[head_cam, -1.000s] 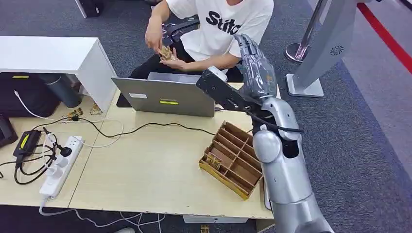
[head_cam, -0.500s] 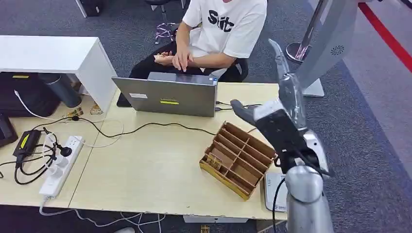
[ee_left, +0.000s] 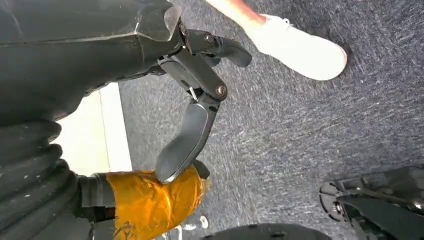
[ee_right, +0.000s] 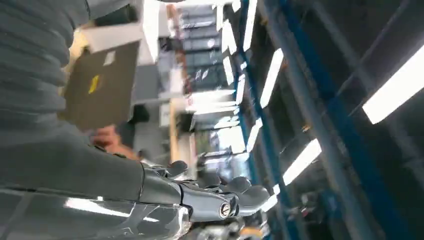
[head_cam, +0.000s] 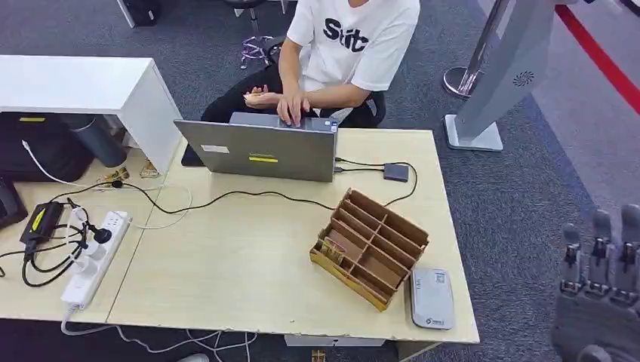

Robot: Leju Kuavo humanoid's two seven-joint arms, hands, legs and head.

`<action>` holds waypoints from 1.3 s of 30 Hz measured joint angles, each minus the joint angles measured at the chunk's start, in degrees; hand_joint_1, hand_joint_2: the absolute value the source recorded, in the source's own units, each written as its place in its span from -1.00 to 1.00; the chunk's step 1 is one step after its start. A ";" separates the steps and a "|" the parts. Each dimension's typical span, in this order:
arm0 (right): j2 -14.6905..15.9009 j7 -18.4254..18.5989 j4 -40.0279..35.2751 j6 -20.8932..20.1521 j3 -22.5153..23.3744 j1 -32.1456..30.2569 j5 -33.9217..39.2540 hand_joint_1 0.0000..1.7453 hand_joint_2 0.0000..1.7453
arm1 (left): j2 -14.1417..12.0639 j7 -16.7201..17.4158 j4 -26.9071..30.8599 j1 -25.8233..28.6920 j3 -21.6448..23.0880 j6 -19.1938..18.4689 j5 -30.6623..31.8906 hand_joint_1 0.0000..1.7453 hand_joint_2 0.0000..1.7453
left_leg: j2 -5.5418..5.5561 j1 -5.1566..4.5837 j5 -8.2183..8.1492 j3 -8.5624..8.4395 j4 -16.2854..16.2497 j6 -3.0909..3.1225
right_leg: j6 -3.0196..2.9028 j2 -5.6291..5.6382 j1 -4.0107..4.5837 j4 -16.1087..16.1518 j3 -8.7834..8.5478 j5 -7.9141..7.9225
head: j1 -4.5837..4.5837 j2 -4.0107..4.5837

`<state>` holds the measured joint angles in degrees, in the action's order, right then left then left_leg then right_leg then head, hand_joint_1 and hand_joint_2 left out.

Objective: Pass the card to the sensor for recognition and then transmit it.

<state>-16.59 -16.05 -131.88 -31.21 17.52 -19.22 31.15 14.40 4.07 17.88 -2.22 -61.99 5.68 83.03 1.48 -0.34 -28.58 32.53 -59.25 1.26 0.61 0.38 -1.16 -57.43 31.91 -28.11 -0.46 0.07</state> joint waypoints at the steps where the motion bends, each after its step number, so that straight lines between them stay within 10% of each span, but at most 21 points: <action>1: -0.44 0.55 0.00 0.33 1.02 -0.29 -0.78 -1.00 1.00 | 0.09 -0.02 0.15 -0.01 -0.35 -0.02 0.13 -1.00 1.00 | -0.01 0.00 0.00 -0.01 0.00 0.00 | 0.01 0.00 0.00 0.00 0.00 0.01 | 0.02 0.00; 16: -2.58 7.56 4.80 6.93 6.47 0.40 6.09 -1.00 1.00 | 0.28 -1.16 0.44 -0.18 -3.21 -0.35 1.83 -1.00 1.00 | -0.04 0.01 0.04 -0.05 0.00 -0.04 | -0.01 0.00 0.00 -0.02 -0.03 0.02 | 0.00 0.00; 24: -2.78 12.77 16.27 4.37 13.80 4.10 22.11 -1.00 1.00 | 0.18 -2.06 0.44 -0.20 -4.09 -0.87 4.07 -1.00 1.00 | -0.04 -0.01 0.04 -0.07 0.00 -0.04 | 0.00 0.01 0.00 -0.02 -0.06 0.03 | 0.00 0.00; 39: -2.91 18.54 33.15 4.11 24.84 7.90 26.81 -1.00 1.00 | 0.07 -2.65 0.44 -0.26 -5.03 -1.33 6.06 -1.00 1.00 | -0.07 0.01 0.04 -0.09 0.00 -0.04 | -0.01 0.03 0.01 -0.02 -0.07 0.02 | 0.00 0.00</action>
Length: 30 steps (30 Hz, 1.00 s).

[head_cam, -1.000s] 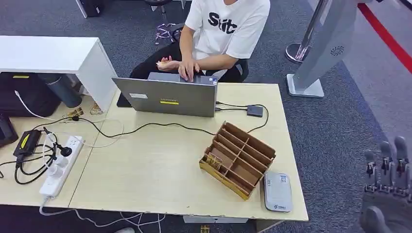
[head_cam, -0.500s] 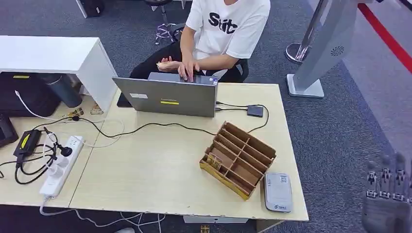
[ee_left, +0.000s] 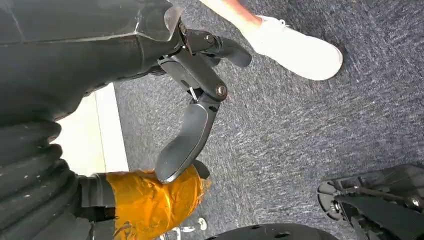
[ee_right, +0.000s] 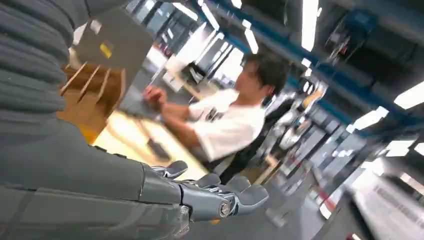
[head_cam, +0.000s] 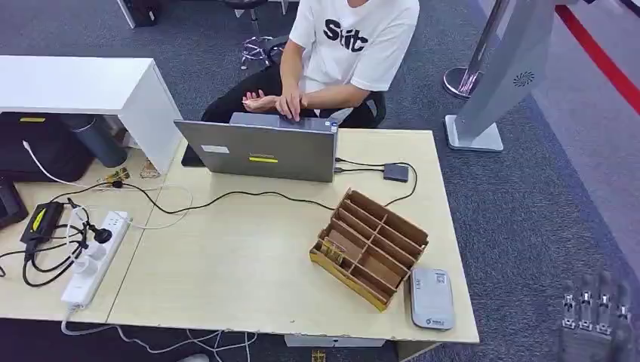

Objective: Pass the card to the sensor for recognition and then transmit it.

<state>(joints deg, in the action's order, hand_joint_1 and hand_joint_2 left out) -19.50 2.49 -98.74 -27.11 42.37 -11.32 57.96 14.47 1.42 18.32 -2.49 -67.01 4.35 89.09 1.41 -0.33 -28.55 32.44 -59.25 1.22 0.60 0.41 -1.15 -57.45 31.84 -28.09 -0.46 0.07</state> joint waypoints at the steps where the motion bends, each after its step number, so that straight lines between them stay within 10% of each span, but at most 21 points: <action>1: 0.00 0.79 2.76 -0.55 1.99 0.67 -1.40 -1.00 1.00 | -0.02 -0.11 0.00 0.00 -0.07 -0.04 0.20 -1.00 1.00 | 0.00 -0.01 0.00 0.00 0.00 0.00 | 0.00 0.00 -0.01 0.00 0.01 0.00 | 0.02 0.00; 12: -0.55 -1.57 31.48 2.77 22.79 5.24 -29.07 -1.00 1.00 | -0.24 -0.33 0.00 -0.01 -0.46 -0.02 0.87 -1.00 1.00 | -0.03 -0.02 -0.02 0.01 0.02 0.01 | -0.01 0.03 0.02 0.00 0.04 -0.02 | 0.00 0.00; 17: 0.30 0.39 38.90 17.46 23.36 5.74 -62.65 -1.00 1.00 | -0.35 -0.24 0.00 0.04 -0.72 0.04 0.87 -1.00 1.00 | -0.03 0.02 -0.01 0.00 0.02 0.00 | -0.02 0.02 0.04 0.00 0.01 -0.03 | 0.00 0.00; 30: 2.99 5.62 51.81 17.14 21.89 6.55 -88.04 -1.00 1.00 | -0.72 0.48 0.00 0.01 -1.88 -0.24 0.87 -1.00 1.00 | -0.07 0.00 -0.01 -0.01 0.01 0.01 | -0.01 0.06 0.00 -0.01 0.00 -0.01 | 0.00 0.00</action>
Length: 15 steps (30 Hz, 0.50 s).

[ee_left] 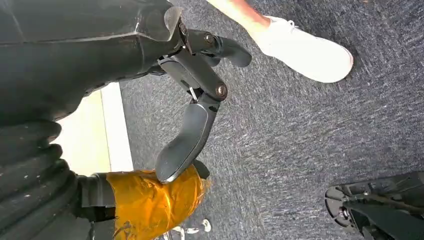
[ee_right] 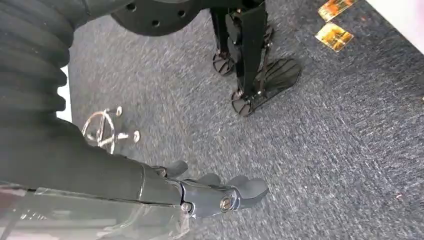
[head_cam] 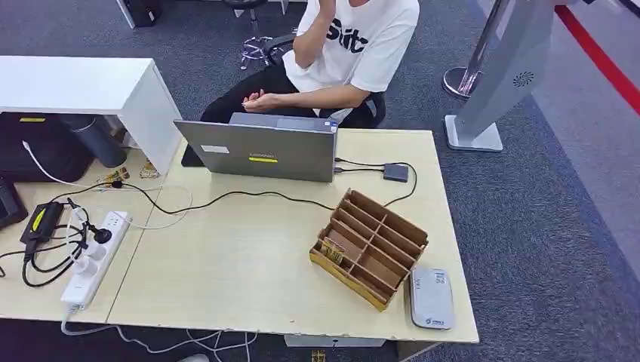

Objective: Pass the card to the sensor for recognition and then transmit it.

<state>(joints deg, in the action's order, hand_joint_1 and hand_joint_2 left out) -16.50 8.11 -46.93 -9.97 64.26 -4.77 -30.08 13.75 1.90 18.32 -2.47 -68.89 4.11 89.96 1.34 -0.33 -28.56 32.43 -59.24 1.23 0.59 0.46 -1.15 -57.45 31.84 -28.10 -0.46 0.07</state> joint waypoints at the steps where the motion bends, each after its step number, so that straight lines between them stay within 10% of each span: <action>1: 0.20 -0.02 0.24 -0.09 -0.28 -0.02 -0.20 -1.00 1.00 | -0.04 0.00 0.00 0.00 0.00 0.00 0.02 -1.00 1.00 | 0.00 0.00 0.00 0.00 0.00 0.00 | 0.00 0.00 0.00 0.00 0.00 0.00 | 0.00 0.00; 3: 0.57 -0.39 0.63 -0.95 -0.95 -0.13 -1.62 -1.00 1.00 | -0.13 0.11 0.00 0.00 0.00 -0.11 0.02 -1.00 1.00 | 0.00 0.00 0.00 0.00 0.00 0.00 | 0.00 0.00 0.00 0.00 0.00 0.00 | 0.00 0.00; 4: 0.83 -1.05 0.92 -2.01 -1.64 -0.36 -3.68 -1.00 1.00 | -0.15 0.33 0.00 -0.01 0.00 -0.29 0.02 -0.68 1.00 | 0.00 0.00 0.00 0.00 0.00 0.00 | 0.00 -0.01 0.00 0.00 0.00 0.00 | 0.00 0.00; 5: 1.24 -1.92 1.40 -3.62 -2.68 -0.61 -6.56 -0.32 1.00 | -0.20 0.37 0.00 0.01 0.00 -0.39 0.02 0.86 1.00 | 0.00 0.00 0.00 0.00 0.00 0.00 | 0.00 -0.01 0.00 0.00 0.00 0.00 | 0.00 0.00; 6: 1.66 -2.90 2.07 -4.89 -3.75 -0.73 -9.33 1.00 1.00 | -0.22 0.44 0.00 0.00 0.02 -0.52 0.02 1.00 1.00 | 0.00 0.00 0.00 0.00 0.00 0.00 | 0.00 -0.01 0.00 0.00 0.00 0.00 | 0.00 0.00; 15: 6.01 -6.56 12.21 -7.28 -8.50 -0.49 -21.53 1.00 1.00 | -0.68 0.50 -0.04 -0.03 0.50 -1.07 -0.04 1.00 1.00 | 0.00 0.00 0.00 -0.01 0.00 0.00 | 0.00 0.00 0.01 0.00 0.00 0.00 | 0.00 0.00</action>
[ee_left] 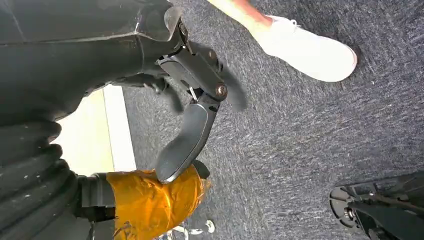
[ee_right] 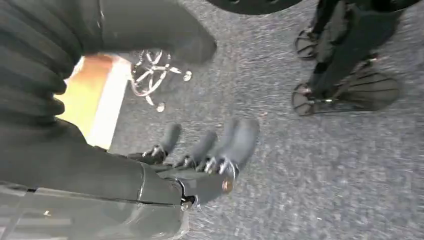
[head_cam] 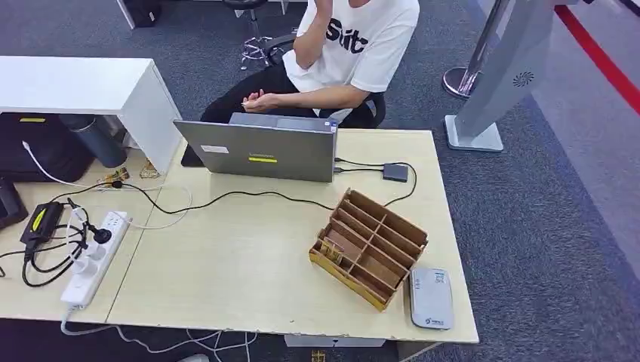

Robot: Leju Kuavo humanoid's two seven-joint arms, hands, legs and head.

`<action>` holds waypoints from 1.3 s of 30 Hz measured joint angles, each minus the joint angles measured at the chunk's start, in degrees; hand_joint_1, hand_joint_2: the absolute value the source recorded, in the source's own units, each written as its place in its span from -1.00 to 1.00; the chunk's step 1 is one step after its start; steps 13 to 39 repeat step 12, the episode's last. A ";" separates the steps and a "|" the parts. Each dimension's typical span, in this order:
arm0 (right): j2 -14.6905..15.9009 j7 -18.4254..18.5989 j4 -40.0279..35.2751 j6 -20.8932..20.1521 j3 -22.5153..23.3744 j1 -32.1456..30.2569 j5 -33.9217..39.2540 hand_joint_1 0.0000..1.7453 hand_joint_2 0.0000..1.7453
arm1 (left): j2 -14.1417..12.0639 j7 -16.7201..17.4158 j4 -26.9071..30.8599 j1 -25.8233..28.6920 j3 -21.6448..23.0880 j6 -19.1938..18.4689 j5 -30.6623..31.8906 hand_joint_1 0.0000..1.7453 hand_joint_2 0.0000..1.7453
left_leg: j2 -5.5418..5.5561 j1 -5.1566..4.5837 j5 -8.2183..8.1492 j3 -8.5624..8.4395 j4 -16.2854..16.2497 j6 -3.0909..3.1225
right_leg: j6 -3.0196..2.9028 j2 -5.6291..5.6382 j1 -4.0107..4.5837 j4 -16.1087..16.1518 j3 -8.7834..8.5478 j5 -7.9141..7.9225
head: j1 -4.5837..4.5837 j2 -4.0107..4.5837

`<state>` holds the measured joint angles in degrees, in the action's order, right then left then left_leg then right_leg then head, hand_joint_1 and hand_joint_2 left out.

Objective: Pass the card to the sensor for recognition and then transmit it.

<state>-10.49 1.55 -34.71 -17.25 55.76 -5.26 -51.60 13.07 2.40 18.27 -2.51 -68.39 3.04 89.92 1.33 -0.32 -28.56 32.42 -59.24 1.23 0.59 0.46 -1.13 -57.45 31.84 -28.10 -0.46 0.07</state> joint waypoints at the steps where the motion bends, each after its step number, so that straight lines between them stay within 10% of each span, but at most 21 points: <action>1: 0.17 0.00 0.46 0.04 0.00 0.01 -0.07 1.00 1.00 | 0.00 0.00 0.00 -0.01 0.00 0.02 -0.02 1.00 1.00 | 0.00 0.00 0.00 0.00 0.00 0.00 | 0.00 0.00 0.00 0.00 0.00 0.00 | 0.00 0.00; 39: 0.92 0.07 2.63 0.20 0.00 0.14 -0.18 1.00 1.00 | -0.04 0.00 0.00 -0.02 0.00 0.04 -0.11 1.00 1.00 | 0.00 -0.01 0.00 0.00 0.00 0.00 | 0.01 0.00 -0.01 0.00 0.00 0.00 | 0.00 0.00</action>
